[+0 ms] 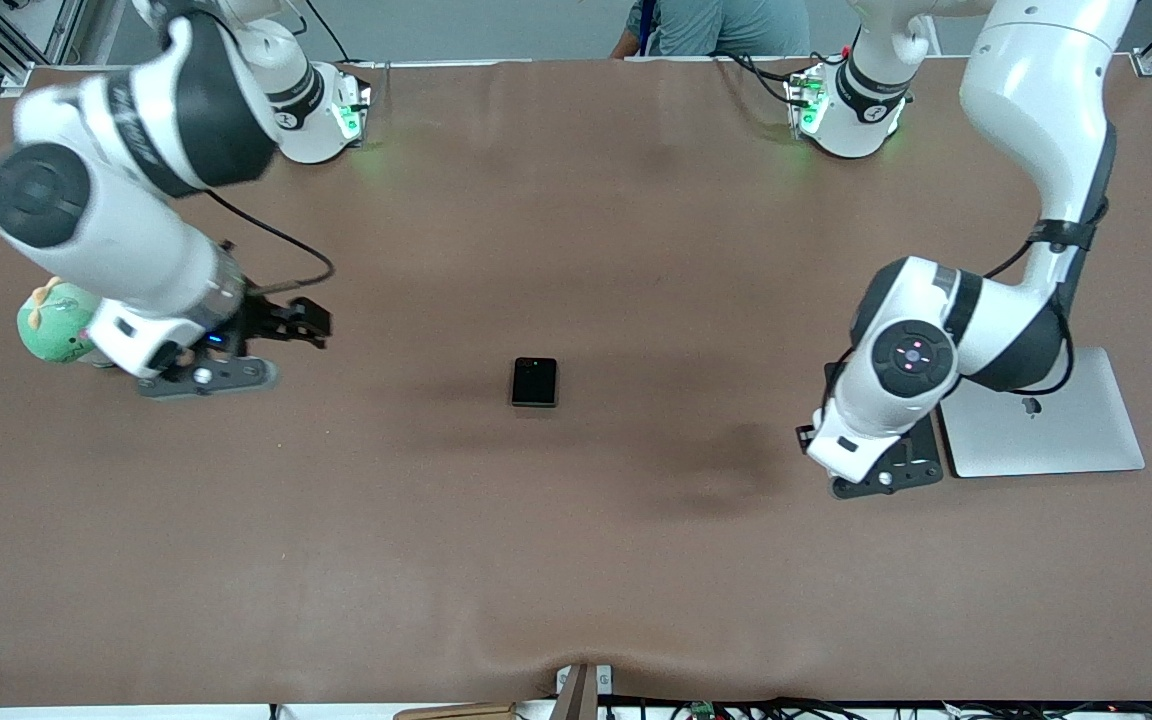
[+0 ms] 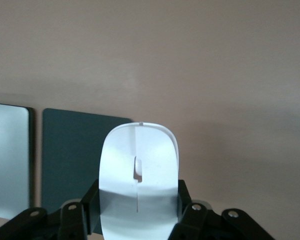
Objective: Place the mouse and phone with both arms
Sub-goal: 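Carry the mouse over the mouse pad while the right gripper nears the phone, then lower the mouse onto the pad while the right gripper grasps the phone, then carry the phone toward the plush toy while the left gripper withdraws, then lower the phone beside the plush toy and open the right gripper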
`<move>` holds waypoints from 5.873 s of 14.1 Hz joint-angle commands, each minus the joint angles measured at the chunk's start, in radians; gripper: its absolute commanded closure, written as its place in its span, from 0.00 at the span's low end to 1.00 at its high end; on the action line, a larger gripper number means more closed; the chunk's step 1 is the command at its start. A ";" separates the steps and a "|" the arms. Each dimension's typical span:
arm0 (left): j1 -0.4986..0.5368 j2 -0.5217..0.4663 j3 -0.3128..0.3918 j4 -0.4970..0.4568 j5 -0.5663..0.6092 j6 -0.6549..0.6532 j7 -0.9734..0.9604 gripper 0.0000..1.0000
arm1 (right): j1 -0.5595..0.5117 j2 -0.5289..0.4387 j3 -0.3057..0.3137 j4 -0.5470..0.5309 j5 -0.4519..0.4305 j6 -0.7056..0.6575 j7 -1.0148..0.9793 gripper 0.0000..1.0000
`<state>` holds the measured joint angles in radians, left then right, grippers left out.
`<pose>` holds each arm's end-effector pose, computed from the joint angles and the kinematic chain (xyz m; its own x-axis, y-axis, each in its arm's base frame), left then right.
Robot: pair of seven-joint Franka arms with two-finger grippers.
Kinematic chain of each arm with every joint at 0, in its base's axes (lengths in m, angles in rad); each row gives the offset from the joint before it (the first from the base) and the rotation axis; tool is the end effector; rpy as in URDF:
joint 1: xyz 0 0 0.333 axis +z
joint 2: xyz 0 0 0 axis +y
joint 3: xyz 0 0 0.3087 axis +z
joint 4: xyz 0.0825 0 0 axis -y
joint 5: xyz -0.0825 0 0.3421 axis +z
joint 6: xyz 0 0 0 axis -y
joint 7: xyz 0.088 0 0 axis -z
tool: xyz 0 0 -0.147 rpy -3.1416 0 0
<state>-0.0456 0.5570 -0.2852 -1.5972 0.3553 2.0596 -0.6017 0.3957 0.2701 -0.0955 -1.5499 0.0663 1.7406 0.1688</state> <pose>0.6221 -0.1597 0.2894 0.9917 0.1261 0.0232 0.1282 -0.9775 -0.1673 0.5593 0.1874 0.4513 0.9892 0.1204 -0.0836 0.1187 -0.9926 -0.0251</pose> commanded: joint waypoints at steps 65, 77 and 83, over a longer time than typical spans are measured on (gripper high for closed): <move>0.204 -0.564 0.076 0.131 -0.346 -0.550 0.593 0.00 | -0.449 0.256 -0.018 -0.275 -0.002 0.435 -0.301 1.00; 0.050 -0.660 0.199 0.036 -0.351 -0.607 0.527 0.00 | -0.543 0.305 -0.015 -0.266 -0.026 0.381 -0.423 0.00; 0.050 -0.658 0.198 0.040 -0.351 -0.613 0.525 0.00 | -0.456 0.062 -0.010 -0.254 -0.028 0.291 -0.414 0.00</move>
<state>0.0068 -0.0822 -0.0904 -1.5516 0.0234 1.4578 -0.0622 -0.0728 0.4428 -0.1112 -1.7691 0.0553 2.0714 -0.2477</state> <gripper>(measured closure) 0.000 0.000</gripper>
